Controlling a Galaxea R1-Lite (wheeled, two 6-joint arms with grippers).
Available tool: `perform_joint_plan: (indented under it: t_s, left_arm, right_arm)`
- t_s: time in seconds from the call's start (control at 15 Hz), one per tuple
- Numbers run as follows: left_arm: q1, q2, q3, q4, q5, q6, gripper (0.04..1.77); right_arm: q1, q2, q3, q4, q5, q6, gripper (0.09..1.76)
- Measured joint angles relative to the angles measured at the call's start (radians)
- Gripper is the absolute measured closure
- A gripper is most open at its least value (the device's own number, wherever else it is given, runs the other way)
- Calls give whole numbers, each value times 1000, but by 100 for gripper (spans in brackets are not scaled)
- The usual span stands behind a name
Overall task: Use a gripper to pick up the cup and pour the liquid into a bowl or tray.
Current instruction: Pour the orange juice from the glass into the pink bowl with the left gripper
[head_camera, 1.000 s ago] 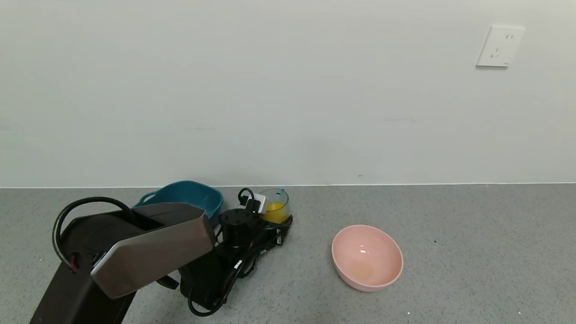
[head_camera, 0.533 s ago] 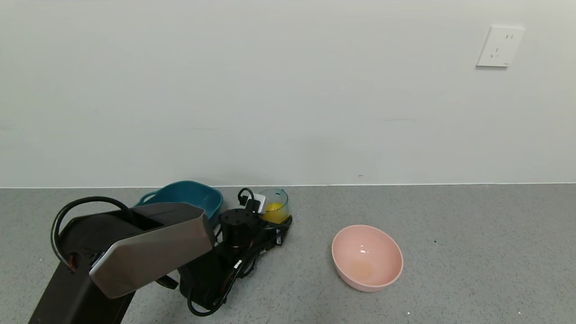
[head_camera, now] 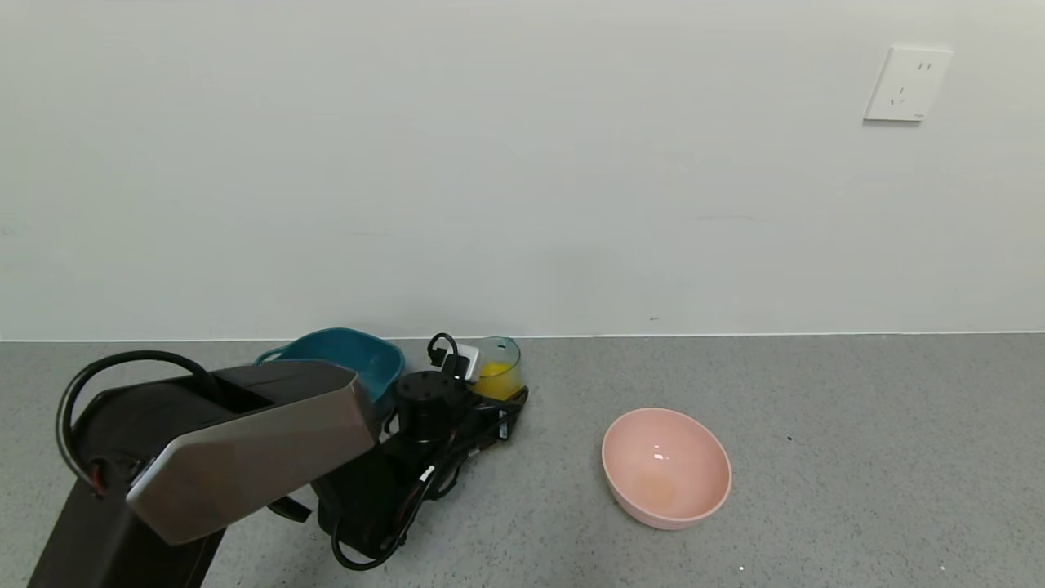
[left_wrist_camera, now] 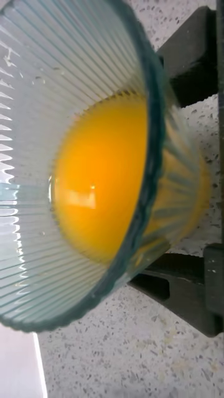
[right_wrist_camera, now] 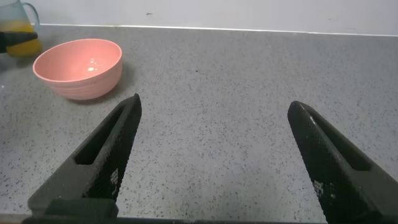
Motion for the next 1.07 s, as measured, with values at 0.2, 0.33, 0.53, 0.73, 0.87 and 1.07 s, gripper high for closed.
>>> perform_joint_plan:
  t_s: [0.2,0.33,0.53,0.73,0.87,1.07]
  left_arm:
    - [0,-66,4,64,3,4,51]
    - [-2,-111,3,114,7,8,51]
    - [-10,-163,-11,157,24,36,51]
    - [-23,-195,-19,174,42,84,51]
    - [-32,-206,-23,176,63,135,51]
    - [-49,-221,-26,183,72,171,51]
  right_arm:
    - [0,0,0,0,0,0,14]
    - [0,0,0,0,0,0,14]
    - [0,0,0,0,0,0,14]
    - [0,0,0,0,0,0,14]
    - [0,0,0,0,-1,0,14]
    - [0,0,0,0,0,0,14]
